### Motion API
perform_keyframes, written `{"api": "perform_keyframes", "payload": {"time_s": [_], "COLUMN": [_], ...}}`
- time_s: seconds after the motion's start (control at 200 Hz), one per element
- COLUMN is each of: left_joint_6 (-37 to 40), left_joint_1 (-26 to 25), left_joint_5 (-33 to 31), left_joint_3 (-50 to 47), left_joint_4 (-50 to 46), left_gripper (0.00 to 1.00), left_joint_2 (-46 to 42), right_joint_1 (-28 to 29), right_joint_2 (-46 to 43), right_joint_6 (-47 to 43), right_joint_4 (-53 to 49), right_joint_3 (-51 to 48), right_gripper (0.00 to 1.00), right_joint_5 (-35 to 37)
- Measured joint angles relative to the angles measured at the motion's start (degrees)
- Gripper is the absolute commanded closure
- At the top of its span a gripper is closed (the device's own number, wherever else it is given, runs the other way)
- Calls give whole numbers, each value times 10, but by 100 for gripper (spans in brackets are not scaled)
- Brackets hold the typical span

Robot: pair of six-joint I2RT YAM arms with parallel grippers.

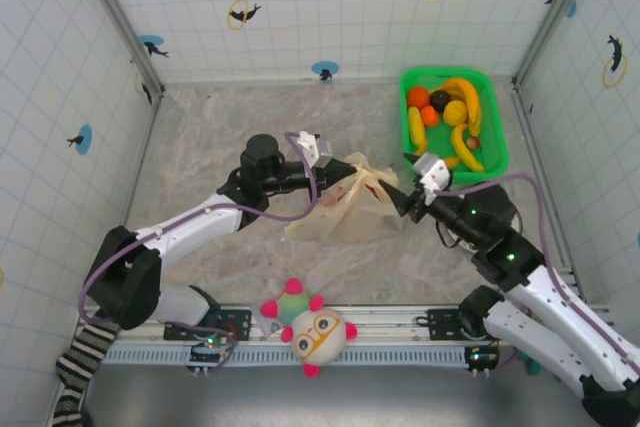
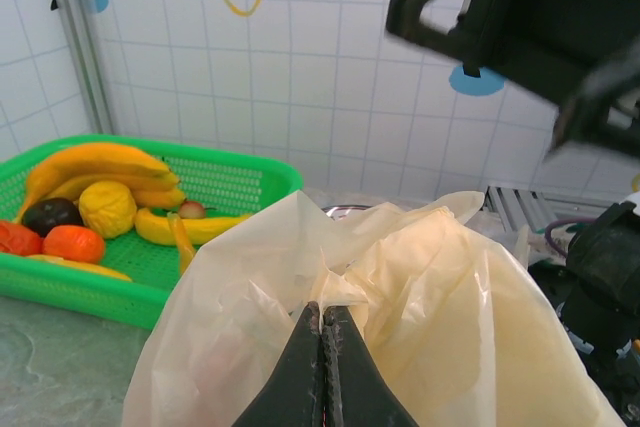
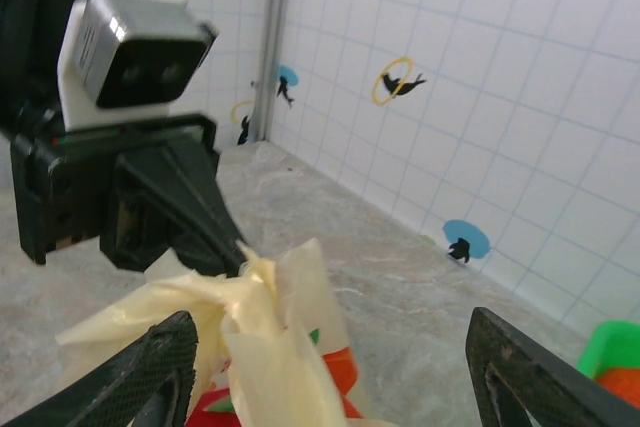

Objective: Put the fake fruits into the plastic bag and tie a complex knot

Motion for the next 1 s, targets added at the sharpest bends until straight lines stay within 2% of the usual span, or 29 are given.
{"api": "perform_keyframes", "payload": {"time_s": [0.11,0.255,0.415,0.575,0.721,0.811,0.951,1.001], "left_joint_6": [-1,-2,-3,-8,-12,-12,-16,-19], "left_joint_1": [0,0,0,0,0,0,0,-1], "left_joint_5": [0,0,1,1,1,1,1,0], "left_joint_3": [0,0,0,0,0,0,0,0], "left_joint_4": [0,0,0,0,0,0,0,0], "left_gripper": [100,100,100,100,100,100,100,100], "left_joint_2": [0,0,0,0,0,0,0,0], "right_joint_1": [-55,-129,-162,-189,-244,-264,-267,-267], "right_joint_2": [-37,-46,-23,-4,40,50,35,25], "right_joint_6": [46,113,157,265,360,383,383,382], "right_joint_4": [-49,-107,-161,-93,-37,-28,-5,2], "right_joint_3": [24,30,28,-21,-32,-32,-57,-74], "right_gripper": [30,45,45,43,42,41,42,47], "right_joint_5": [-24,-104,-174,-236,-314,-352,-388,-395]}}
